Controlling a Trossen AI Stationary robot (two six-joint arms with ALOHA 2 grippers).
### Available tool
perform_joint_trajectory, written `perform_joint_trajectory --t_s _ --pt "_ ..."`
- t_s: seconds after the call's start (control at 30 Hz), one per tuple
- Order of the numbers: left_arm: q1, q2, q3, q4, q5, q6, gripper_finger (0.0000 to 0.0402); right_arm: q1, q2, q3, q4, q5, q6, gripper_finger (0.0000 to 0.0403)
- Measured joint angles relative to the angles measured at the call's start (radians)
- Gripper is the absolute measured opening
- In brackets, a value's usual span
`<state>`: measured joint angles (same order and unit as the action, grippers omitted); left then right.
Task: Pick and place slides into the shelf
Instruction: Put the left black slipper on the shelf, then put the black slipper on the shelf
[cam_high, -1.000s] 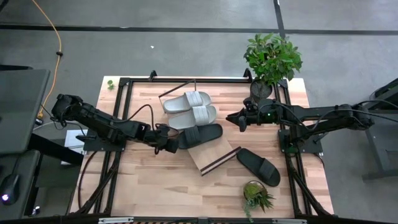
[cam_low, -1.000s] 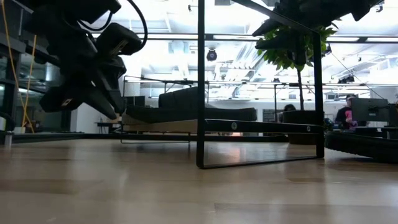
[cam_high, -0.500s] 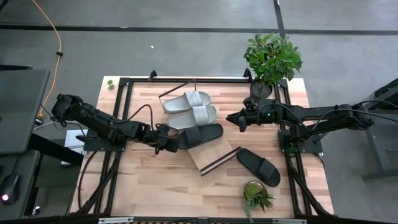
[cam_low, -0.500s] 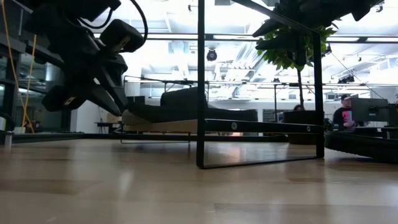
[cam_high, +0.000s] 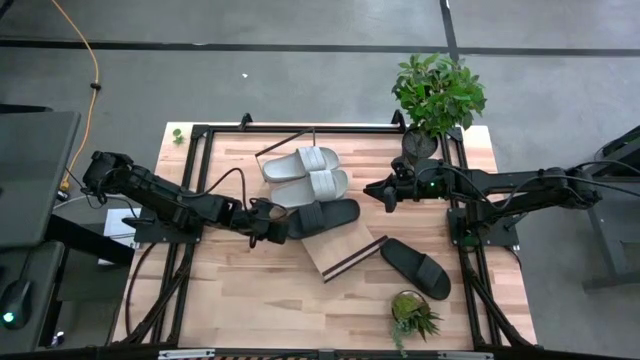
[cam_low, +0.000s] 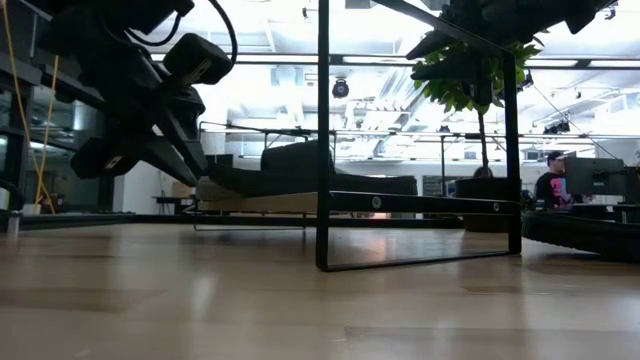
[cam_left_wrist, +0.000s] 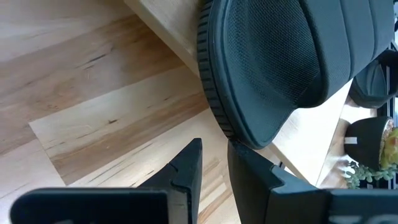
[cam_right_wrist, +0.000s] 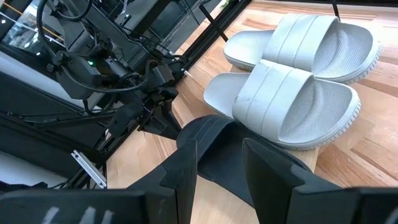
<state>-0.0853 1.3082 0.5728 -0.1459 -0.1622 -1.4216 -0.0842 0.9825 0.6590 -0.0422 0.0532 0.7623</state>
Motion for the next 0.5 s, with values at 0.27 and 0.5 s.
perform_joint_trajectory --t_s 0.27,0.5 --pt "0.0 -0.001 0.0 -0.068 0.106 0.066 0.0067 0.0 0.0 0.0 0.001 0.009 -0.004 0.0119" --pt "0.0 -0.001 0.0 -0.135 0.255 0.14 0.0067 -0.001 -0.043 0.0 -0.026 -0.006 -0.03 0.0119"
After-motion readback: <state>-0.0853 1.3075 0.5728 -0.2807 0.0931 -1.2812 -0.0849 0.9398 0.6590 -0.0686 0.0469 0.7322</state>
